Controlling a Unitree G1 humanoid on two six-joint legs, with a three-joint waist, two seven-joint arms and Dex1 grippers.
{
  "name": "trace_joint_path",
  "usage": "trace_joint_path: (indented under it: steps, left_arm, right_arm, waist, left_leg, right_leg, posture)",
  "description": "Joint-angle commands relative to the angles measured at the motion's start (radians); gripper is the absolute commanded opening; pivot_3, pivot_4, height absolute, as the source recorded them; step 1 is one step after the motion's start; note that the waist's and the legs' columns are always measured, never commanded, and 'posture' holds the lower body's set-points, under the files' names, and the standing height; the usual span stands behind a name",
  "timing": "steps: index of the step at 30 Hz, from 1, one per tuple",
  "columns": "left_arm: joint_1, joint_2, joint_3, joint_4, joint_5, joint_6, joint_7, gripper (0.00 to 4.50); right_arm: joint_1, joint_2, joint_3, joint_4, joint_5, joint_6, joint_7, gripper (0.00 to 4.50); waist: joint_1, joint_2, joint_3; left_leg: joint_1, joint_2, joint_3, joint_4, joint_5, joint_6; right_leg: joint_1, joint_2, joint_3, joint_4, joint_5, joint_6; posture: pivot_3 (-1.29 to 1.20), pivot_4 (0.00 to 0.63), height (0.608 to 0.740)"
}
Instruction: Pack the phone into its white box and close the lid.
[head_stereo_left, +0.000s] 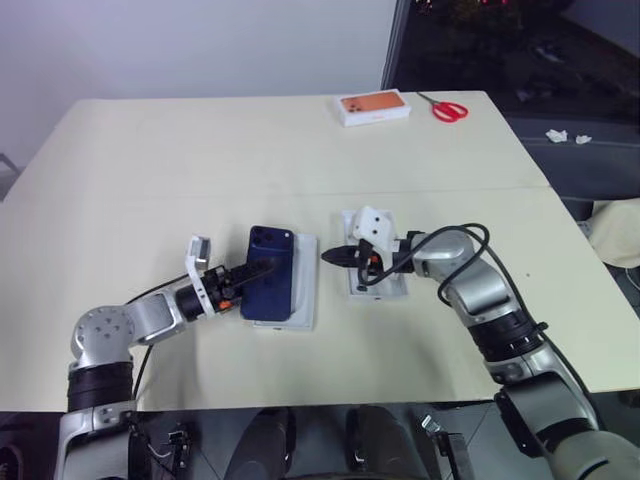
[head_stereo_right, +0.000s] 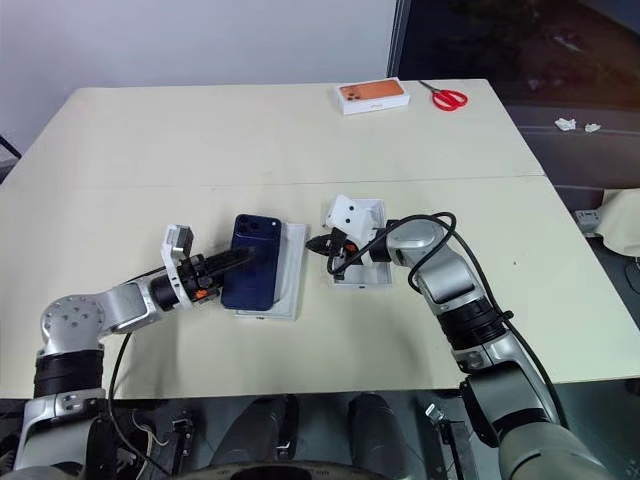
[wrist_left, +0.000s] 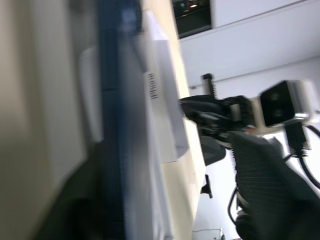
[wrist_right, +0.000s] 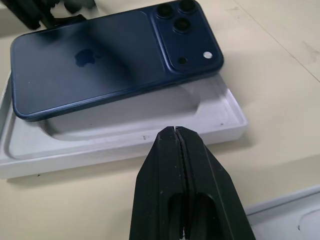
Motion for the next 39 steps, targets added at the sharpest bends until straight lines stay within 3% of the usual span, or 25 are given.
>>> trace_joint_path:
  steps: [1, 20, 39]
  left_arm:
    - [-0.005, 0.009, 0.006, -0.024, 0.011, 0.004, -0.002, 4.48]
    - [-0.055, 0.020, 0.012, -0.148, -0.025, 0.104, 0.181, 4.48]
    - [0.002, 0.144, 0.059, -0.229, -0.148, 0.123, 0.191, 4.48]
  right_arm:
    - [-0.009, 0.011, 0.000, -0.039, 0.005, -0.007, -0.007, 0.00]
    - [-0.022, 0.044, 0.014, 0.001, -0.007, -0.036, -0.032, 0.00]
    - [-0.020, 0.059, 0.021, 0.000, -0.017, -0.044, -0.035, 0.00]
  waist:
    - [0.000, 0.000, 0.000]
    - [-0.001, 0.000, 0.000]
    - [-0.001, 0.000, 0.000]
  left_leg:
    - [0.000, 0.000, 0.000, 0.000, 0.000, 0.000]
    - [0.000, 0.000, 0.000, 0.000, 0.000, 0.000]
    - [0.000, 0.000, 0.000, 0.000, 0.000, 0.000]
  right_leg:
    - [0.000, 0.000, 0.000, 0.000, 0.000, 0.000]
    - [0.000, 0.000, 0.000, 0.000, 0.000, 0.000]
    - [0.000, 0.000, 0.000, 0.000, 0.000, 0.000]
  posture:
    - [0.00, 0.150, 0.740]
    - [0.00, 0.150, 0.740]
    - [0.00, 0.150, 0.740]
